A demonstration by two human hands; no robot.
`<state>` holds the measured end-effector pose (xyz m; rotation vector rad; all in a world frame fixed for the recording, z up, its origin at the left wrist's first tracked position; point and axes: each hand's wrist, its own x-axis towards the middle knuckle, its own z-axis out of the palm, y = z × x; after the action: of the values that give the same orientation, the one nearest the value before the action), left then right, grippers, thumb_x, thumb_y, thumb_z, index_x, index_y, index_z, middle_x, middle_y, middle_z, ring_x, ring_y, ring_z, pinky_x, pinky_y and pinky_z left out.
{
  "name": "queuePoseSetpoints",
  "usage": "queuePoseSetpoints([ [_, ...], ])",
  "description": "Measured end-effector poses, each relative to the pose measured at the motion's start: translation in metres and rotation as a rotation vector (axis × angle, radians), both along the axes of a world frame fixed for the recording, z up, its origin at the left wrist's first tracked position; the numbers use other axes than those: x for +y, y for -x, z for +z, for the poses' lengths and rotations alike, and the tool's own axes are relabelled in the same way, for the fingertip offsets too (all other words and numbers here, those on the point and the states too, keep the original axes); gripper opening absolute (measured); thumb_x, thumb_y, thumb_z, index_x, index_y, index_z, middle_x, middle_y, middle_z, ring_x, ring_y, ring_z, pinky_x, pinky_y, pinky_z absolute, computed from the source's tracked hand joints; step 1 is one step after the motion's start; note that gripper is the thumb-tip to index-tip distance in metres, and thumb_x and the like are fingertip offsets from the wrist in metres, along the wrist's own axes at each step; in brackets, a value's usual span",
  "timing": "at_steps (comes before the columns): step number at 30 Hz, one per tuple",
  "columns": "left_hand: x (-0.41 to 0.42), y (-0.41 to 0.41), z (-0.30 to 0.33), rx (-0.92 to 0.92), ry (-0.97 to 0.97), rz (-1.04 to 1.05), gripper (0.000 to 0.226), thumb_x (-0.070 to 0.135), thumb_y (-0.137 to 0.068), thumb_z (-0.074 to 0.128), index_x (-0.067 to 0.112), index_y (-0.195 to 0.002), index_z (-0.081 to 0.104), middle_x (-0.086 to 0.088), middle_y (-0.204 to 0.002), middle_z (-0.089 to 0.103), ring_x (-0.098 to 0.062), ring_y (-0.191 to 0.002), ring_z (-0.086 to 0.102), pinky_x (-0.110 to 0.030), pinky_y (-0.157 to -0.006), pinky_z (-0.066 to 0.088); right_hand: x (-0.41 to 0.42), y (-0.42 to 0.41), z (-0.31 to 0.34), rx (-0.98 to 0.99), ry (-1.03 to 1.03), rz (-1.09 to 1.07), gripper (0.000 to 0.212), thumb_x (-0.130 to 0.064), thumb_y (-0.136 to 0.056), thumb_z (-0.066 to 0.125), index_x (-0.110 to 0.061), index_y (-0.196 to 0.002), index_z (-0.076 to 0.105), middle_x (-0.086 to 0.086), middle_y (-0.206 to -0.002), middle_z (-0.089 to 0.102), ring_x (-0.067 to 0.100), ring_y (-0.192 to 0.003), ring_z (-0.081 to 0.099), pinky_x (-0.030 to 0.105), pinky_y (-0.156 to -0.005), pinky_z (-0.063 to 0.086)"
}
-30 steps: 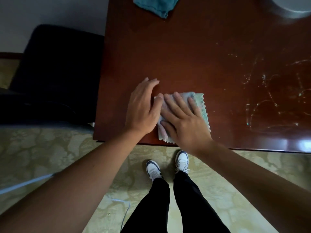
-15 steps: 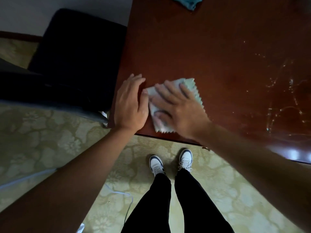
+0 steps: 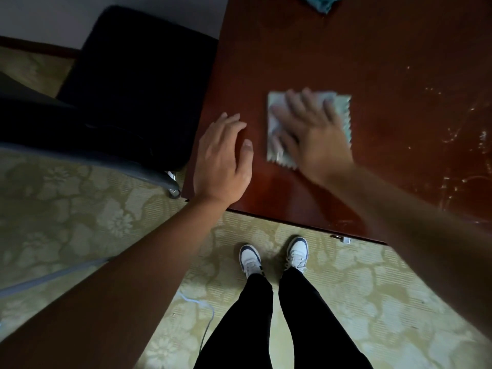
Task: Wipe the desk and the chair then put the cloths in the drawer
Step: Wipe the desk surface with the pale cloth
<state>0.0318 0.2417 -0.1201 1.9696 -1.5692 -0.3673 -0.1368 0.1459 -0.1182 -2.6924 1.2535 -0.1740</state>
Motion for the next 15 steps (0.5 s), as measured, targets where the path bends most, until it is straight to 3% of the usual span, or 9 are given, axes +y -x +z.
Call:
queuePoseSetpoints([
  [4,0.0,0.0,0.0,0.0,0.007,-0.002,0.042,0.029,-0.095,0.042,0.006,-0.124,0.062,-0.008,-0.137,0.059,-0.025,-0.138,0.044,-0.047,-0.114,0.034,-0.022,-0.004,0.0,-0.013,-0.046,-0.198,0.058,-0.048,-0.1,0.027,-0.022,-0.152,0.033,0.01,-0.161,0.025,0.032,-0.15,0.013,0.054,-0.119,0.007],
  [8,0.0,-0.001,0.0,-0.017,0.005,-0.002,0.043,0.03,-0.096,0.04,0.005,-0.124,0.062,-0.01,-0.138,0.058,-0.027,-0.138,0.044,-0.048,-0.114,0.034,0.057,0.005,-0.006,-0.069,0.018,0.027,0.051,-0.044,-0.101,0.04,-0.021,-0.147,0.045,0.009,-0.156,0.036,0.032,-0.147,0.026,0.056,-0.118,0.018],
  [10,0.0,-0.001,0.001,-0.022,-0.003,-0.002,0.044,0.03,-0.096,0.04,0.006,-0.125,0.061,-0.01,-0.138,0.058,-0.026,-0.139,0.043,-0.048,-0.114,0.033,0.049,0.007,-0.006,-0.053,0.01,0.051,0.05,-0.045,-0.101,0.04,-0.022,-0.145,0.047,0.009,-0.155,0.038,0.031,-0.146,0.029,0.054,-0.117,0.02],
  [15,0.0,0.0,-0.001,-0.018,0.009,0.004,0.043,0.03,-0.095,0.04,0.007,-0.124,0.062,-0.008,-0.137,0.058,-0.025,-0.139,0.043,-0.039,-0.116,0.03,-0.022,0.0,0.0,-0.017,-0.07,-0.282,0.051,-0.044,-0.104,0.031,-0.025,-0.151,0.034,0.007,-0.162,0.023,0.029,-0.151,0.011,0.051,-0.12,0.005],
])
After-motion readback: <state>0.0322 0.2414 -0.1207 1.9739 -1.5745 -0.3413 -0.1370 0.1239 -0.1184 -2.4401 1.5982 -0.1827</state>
